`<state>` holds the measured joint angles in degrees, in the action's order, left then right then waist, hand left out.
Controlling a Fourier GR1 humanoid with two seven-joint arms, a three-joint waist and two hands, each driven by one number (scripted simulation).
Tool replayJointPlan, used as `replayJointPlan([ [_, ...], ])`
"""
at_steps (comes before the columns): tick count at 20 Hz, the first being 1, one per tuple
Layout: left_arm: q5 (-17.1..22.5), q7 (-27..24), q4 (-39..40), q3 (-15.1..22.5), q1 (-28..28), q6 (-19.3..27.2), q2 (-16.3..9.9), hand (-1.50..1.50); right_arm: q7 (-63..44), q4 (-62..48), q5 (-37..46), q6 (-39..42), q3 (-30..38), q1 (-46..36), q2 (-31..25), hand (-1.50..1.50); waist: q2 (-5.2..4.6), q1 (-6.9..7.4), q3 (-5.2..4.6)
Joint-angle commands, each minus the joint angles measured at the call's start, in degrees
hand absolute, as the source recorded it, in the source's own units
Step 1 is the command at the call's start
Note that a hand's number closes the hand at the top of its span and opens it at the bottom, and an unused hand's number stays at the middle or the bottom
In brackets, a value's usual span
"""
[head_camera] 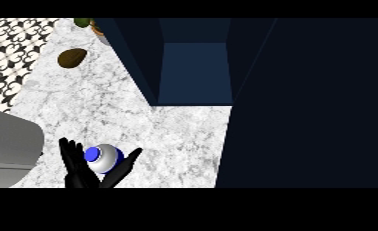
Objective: Pick up the bottled water, place it into the cabinet and close the cabinet
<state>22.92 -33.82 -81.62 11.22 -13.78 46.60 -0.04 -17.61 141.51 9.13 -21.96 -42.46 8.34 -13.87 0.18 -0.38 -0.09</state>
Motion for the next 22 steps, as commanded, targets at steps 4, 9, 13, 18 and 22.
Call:
replayJointPlan([
  [4, 7.43, -9.96, 10.77, -4.77, 2.02, -5.24, 0.04, -1.50, -3.36, 5.65, 4.56, 0.24, 0.95, -0.68, -2.34, -1.50, -0.08, 0.19, 0.01],
  [9, 13.32, -16.59, 13.91, -0.96, 3.17, -2.69, 0.04, -1.50, -6.69, 5.56, 8.31, -1.96, -2.67, -3.26, 0.54, -1.50, -0.03, 0.23, -0.01],
  [13, 18.07, -21.59, 21.17, -1.77, 6.01, -5.66, 0.04, -1.50, -3.79, 9.11, 8.70, -2.35, -4.82, 1.56, -3.84, -1.50, 0.08, -0.42, -0.04],
  [18, 20.93, -24.31, 21.75, -0.97, 8.33, -8.37, 0.04, -1.50, -4.28, 5.54, 4.28, -1.94, -0.66, -2.51, -2.47, -1.50, -0.10, 0.09, 0.01],
  [22, 19.04, -23.59, 22.26, -4.30, 7.29, -15.05, 0.04, -1.50, -1.05, 7.94, 4.91, -3.12, -2.45, 2.51, -6.35, -1.50, 0.02, -0.22, 0.07],
])
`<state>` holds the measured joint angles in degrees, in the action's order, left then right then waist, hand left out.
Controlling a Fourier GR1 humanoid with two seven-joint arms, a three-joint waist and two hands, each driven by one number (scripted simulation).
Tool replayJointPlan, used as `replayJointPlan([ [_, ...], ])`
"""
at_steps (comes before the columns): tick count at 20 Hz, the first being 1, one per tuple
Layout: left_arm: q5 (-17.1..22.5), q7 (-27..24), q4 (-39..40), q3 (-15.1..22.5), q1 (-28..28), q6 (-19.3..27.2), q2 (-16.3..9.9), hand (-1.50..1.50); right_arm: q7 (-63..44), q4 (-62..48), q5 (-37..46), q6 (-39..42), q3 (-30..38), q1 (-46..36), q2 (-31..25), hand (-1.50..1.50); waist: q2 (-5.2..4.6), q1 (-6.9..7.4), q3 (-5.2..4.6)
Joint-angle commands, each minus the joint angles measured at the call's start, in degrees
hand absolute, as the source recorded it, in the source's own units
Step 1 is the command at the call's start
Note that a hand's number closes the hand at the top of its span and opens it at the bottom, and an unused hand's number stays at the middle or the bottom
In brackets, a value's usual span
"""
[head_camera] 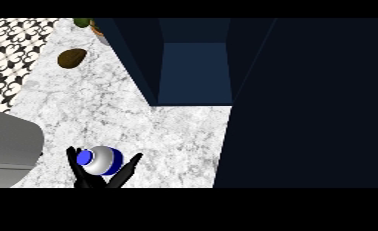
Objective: Pick up the bottled water, place it into the cabinet and close the cabinet
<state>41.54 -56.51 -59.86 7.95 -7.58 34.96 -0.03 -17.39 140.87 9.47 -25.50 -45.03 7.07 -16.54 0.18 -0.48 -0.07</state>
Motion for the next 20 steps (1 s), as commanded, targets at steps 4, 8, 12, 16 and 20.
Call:
replayJointPlan([
  [4, 5.41, -6.00, 8.38, -2.37, 4.06, -8.40, 0.02, 1.50, -2.37, 7.34, 3.17, 0.33, 1.28, 1.71, -3.04, -1.50, -0.09, -0.07, 0.01],
  [8, 3.52, -4.86, -0.40, -0.36, -0.60, -6.69, -0.06, 1.50, -5.35, 6.14, 7.63, -1.57, -1.88, -0.56, -0.14, -1.50, 0.06, 0.21, 0.04],
  [12, 5.68, -6.64, 2.36, 2.02, 1.55, -7.62, 0.01, 1.50, -5.93, 5.08, 8.40, -2.64, -2.56, -1.72, 0.91, -1.50, 0.02, 0.16, 0.01],
  [16, 3.26, -5.35, 7.38, 0.34, 6.76, -14.24, -1.08, 1.50, -4.51, 5.08, 2.81, -0.60, 2.69, -2.44, -2.67, -1.50, -0.10, -0.10, 0.01],
  [20, -1.64, 4.51, 7.64, 10.70, 6.39, -25.45, -9.11, 1.50, -2.59, 3.06, 1.79, -1.07, 1.36, -3.60, -2.59, -1.50, 0.01, -1.56, -0.08],
])
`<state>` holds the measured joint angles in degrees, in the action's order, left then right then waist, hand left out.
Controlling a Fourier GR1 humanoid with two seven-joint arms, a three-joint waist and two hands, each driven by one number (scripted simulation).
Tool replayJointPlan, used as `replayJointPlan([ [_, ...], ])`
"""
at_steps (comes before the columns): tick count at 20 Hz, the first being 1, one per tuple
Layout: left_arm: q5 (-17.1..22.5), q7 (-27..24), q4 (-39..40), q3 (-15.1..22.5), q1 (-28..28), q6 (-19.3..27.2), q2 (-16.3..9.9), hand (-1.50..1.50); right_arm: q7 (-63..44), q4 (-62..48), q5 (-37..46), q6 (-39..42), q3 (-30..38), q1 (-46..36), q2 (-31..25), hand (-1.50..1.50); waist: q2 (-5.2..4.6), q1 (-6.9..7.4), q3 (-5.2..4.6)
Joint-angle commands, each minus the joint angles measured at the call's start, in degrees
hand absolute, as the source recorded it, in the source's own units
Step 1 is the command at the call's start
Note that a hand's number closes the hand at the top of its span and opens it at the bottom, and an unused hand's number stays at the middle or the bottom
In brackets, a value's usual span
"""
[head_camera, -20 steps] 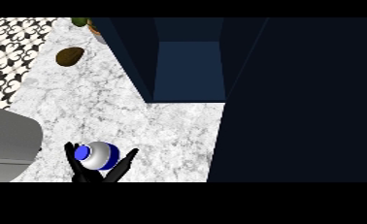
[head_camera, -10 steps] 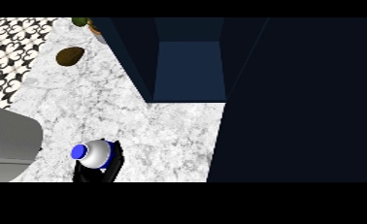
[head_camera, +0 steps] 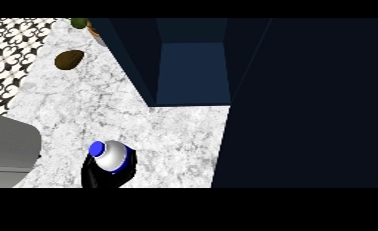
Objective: Pick up the bottled water, place it into the cabinet and close the cabinet
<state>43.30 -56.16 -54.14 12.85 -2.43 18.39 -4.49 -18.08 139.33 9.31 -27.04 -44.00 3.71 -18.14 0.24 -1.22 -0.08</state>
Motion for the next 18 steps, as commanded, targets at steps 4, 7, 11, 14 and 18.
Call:
replayJointPlan([
  [4, -2.94, 7.96, -2.16, 5.63, 3.17, -15.58, -9.74, 1.50, -3.75, 6.15, 2.97, 0.15, 1.27, -0.84, -1.14, -1.50, 0.00, 0.68, 0.03],
  [7, -5.95, 4.33, -0.54, 5.87, 4.35, -14.84, -6.39, 1.50, -2.72, 5.64, 5.23, -0.31, -2.03, 1.32, -0.69, -1.50, -0.08, 0.80, 0.05],
  [11, -6.98, 10.16, -7.45, 7.08, 2.43, -13.61, -8.87, 1.50, -3.53, 8.54, 4.83, -0.72, -1.76, 1.87, -1.54, -1.50, 0.01, 0.94, 0.09],
  [14, -7.60, 10.71, -8.18, 7.54, 2.15, -13.03, -5.65, 1.50, -0.54, 8.09, 3.71, -0.17, -1.48, 4.45, -3.53, -1.50, -0.08, 0.89, 0.09],
  [18, -6.05, 19.05, -17.75, 7.58, 1.74, -11.36, -7.66, 1.50, -1.25, 7.96, 4.93, -0.68, -2.63, 3.31, -2.70, -1.50, -0.01, 0.98, 0.10],
])
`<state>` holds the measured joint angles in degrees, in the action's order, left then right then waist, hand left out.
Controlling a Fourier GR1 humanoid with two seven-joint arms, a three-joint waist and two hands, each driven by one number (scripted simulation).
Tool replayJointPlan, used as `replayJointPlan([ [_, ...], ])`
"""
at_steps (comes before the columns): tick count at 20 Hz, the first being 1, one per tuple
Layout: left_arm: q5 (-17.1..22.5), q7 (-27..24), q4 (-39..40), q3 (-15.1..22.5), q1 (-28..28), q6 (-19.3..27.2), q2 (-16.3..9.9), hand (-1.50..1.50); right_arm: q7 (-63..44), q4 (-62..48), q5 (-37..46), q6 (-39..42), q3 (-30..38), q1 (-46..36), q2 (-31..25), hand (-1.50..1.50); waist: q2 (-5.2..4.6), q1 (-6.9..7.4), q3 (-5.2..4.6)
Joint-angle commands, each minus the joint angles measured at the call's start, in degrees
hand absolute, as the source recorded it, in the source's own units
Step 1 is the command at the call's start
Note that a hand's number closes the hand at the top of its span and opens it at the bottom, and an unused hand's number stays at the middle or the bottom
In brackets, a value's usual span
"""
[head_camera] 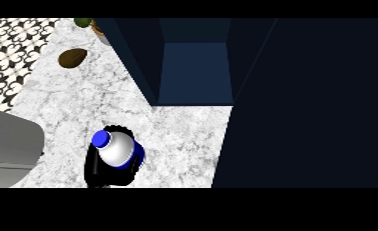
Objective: Pick up the bottled water, place it into the cabinet and close the cabinet
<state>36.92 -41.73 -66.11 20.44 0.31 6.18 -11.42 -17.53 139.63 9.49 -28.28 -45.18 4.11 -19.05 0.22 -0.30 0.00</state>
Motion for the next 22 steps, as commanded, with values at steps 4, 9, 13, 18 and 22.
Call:
replayJointPlan([
  [4, -2.07, 7.91, -11.32, 1.30, 0.41, 6.50, 1.14, 1.50, -7.21, 9.94, 5.18, 0.11, 0.28, 0.57, -1.45, -1.50, 0.04, 0.00, -0.02],
  [9, -5.67, 12.54, -16.59, 1.87, 2.29, 10.51, 1.69, 1.50, -1.56, 4.66, 0.51, 1.44, 2.83, 0.39, -0.97, -1.50, -0.13, 0.18, 0.02],
  [13, -9.50, 15.52, -18.18, 4.77, 5.23, 16.46, 5.47, 1.50, -2.67, 6.57, 7.96, -0.70, -5.28, 2.15, -0.31, -1.50, 0.03, -0.31, -0.02],
  [18, -12.12, 22.19, -19.24, 4.79, 9.33, 19.39, 7.65, 1.50, -0.63, 3.76, 5.06, -0.51, -2.04, 2.23, 0.40, -1.50, -0.10, -0.08, 0.00],
  [22, -14.54, 21.88, -15.60, 2.84, 13.82, 20.01, 7.87, 1.50, -2.32, 6.54, 7.16, -1.12, -2.20, 2.39, -1.08, -1.50, -0.06, -0.39, -0.03],
])
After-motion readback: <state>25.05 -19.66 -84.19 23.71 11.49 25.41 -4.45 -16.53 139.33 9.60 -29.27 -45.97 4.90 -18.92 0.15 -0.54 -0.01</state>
